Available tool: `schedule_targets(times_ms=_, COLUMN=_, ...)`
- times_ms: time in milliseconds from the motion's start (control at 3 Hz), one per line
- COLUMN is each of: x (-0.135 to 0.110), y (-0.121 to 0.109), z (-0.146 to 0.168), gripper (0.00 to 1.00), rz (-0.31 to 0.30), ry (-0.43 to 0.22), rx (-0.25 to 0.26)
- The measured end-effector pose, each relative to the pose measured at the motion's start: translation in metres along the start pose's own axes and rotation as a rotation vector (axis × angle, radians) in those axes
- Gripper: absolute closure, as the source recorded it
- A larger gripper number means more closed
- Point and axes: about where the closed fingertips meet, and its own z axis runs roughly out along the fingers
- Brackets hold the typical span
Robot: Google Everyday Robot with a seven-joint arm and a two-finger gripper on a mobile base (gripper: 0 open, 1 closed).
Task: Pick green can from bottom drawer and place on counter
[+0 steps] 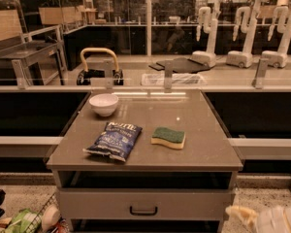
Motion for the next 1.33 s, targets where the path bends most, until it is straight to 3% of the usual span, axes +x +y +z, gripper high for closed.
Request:
schedule_targets(times_ms=333, x=0.021, y=0.004, z=0.045, gripper=0.0, rz=0.057, ry=-0.251, rx=0.042)
schedule_targets(times_ms=667, x=0.049, y=0.009, z=0.075, gripper=0.0, rz=0.067, ry=-0.438, rx=0.084)
schedule_targets(times_ms=1000, x=0.075, y=0.015, z=0.106, gripper=0.0, rz=0.061, ry=-0.551, rx=0.084)
schedule_targets(times_ms=1333, x=0.077, y=0.015, z=0.111, gripper=0.0, rz=0.065, ry=-0.555, rx=0.083)
